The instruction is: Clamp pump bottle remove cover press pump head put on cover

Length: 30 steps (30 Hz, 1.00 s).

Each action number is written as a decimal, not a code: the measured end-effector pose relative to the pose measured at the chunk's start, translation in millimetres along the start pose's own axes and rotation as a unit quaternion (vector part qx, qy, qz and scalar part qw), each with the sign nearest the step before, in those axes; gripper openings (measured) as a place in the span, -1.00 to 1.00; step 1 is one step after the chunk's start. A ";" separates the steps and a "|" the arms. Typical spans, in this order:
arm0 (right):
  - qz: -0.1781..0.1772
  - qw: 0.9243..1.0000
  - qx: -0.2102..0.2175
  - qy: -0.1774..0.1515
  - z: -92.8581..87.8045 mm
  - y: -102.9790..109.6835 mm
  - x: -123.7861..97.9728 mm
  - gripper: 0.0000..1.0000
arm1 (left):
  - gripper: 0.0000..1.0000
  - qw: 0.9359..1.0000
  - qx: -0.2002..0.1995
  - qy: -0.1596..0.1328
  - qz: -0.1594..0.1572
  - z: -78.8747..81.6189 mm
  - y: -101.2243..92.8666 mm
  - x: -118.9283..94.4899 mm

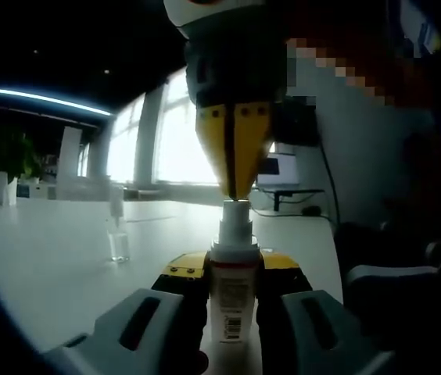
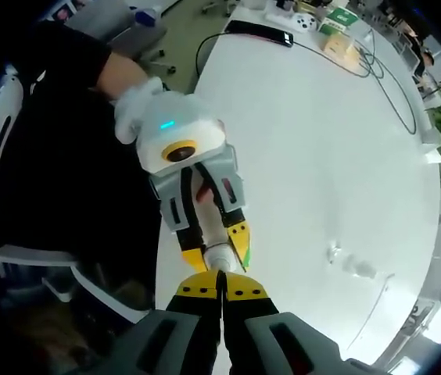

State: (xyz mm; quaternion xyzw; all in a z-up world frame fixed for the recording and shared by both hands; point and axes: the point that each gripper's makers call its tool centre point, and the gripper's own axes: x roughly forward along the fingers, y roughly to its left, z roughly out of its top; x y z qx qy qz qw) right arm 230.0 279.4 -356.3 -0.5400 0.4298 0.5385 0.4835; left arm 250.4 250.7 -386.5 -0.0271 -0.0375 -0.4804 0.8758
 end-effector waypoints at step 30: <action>0.005 1.000 0.016 0.011 -1.8 0.4 2.2 -1.00 | -0.73 1.000 0.001 0.000 0.000 -0.4 0.3 -0.2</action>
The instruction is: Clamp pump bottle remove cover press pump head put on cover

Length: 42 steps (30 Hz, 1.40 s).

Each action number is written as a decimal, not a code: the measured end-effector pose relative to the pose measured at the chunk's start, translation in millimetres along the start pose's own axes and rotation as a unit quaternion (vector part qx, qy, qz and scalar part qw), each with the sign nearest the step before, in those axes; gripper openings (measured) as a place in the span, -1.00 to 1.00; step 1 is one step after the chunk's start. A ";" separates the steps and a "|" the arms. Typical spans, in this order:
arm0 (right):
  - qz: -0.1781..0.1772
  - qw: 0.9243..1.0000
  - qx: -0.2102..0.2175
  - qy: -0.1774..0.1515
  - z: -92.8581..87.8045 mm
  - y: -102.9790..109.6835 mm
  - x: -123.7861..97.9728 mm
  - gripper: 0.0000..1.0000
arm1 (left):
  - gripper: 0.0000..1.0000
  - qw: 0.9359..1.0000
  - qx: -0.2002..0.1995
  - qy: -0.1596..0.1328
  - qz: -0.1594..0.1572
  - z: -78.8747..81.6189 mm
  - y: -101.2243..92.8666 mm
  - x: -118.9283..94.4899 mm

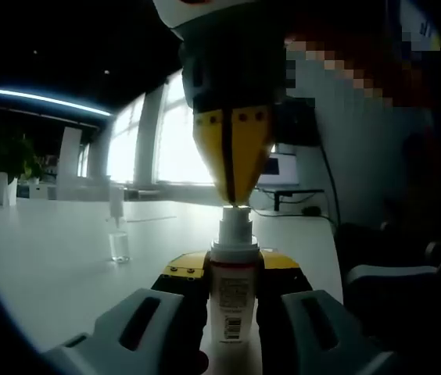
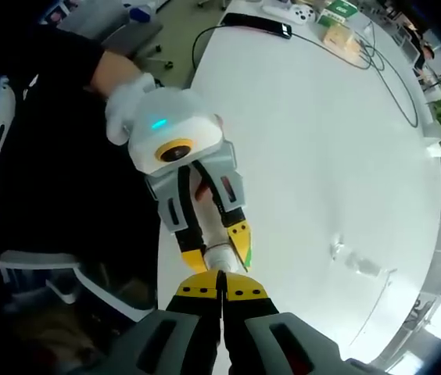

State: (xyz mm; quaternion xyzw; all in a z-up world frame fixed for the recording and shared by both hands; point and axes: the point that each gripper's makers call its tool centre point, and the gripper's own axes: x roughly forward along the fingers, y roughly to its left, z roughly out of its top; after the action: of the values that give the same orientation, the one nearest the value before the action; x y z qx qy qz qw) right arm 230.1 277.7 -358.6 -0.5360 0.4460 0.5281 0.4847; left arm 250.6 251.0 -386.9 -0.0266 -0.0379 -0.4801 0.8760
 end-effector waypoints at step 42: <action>-0.008 1.000 -0.011 -0.001 2.0 -0.3 -1.6 -1.00 | -0.72 1.000 0.000 0.000 0.001 -0.3 1.3 -0.3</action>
State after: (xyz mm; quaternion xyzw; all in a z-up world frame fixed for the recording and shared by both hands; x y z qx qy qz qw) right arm 230.0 279.7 -356.9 -0.5442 0.4356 0.5298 0.4831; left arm 251.5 251.9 -387.3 -0.0267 -0.0379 -0.4795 0.8763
